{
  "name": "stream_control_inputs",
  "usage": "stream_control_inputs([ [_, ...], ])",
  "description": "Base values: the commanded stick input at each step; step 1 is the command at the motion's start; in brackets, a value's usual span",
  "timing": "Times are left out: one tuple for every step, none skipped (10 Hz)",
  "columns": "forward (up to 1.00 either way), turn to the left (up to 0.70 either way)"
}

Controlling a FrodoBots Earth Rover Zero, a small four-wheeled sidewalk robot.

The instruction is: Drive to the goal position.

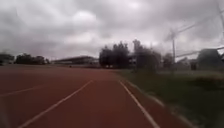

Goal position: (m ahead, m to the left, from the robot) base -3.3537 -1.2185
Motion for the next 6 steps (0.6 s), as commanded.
stream_control_inputs([
  [0.59, 0.0],
  [0.15, 0.0],
  [0.0, 0.0],
  [0.0, 0.0],
  [0.0, 0.0],
  [0.0, 0.0],
])
